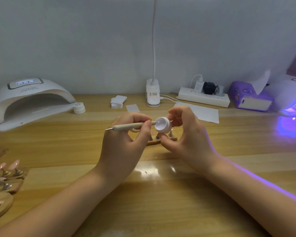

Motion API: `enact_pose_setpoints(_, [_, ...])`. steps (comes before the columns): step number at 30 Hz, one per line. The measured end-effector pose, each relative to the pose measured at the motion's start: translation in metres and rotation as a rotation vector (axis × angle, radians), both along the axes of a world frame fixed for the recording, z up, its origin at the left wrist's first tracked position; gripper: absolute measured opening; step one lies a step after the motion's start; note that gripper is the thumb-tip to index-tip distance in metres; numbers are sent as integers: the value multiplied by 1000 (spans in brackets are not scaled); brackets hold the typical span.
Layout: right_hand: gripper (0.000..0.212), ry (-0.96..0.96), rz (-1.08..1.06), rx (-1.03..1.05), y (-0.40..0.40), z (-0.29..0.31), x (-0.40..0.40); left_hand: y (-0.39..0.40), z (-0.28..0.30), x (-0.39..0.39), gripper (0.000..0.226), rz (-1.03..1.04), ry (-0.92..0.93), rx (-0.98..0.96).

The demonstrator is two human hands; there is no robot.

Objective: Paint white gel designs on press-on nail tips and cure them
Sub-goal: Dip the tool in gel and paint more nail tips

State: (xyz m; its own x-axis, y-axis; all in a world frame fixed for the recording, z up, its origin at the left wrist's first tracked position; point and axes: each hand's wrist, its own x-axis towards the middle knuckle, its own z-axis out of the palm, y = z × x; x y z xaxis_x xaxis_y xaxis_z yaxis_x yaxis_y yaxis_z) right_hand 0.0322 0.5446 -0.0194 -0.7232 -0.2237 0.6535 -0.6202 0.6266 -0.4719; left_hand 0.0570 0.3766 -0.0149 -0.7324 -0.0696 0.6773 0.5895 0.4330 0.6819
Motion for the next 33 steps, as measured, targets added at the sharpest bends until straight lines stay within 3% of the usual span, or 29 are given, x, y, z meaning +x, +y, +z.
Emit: enact_pose_setpoints(33, [53, 9, 43, -5, -3, -2, 0, -1, 3, -2, 5, -5, -35, 31])
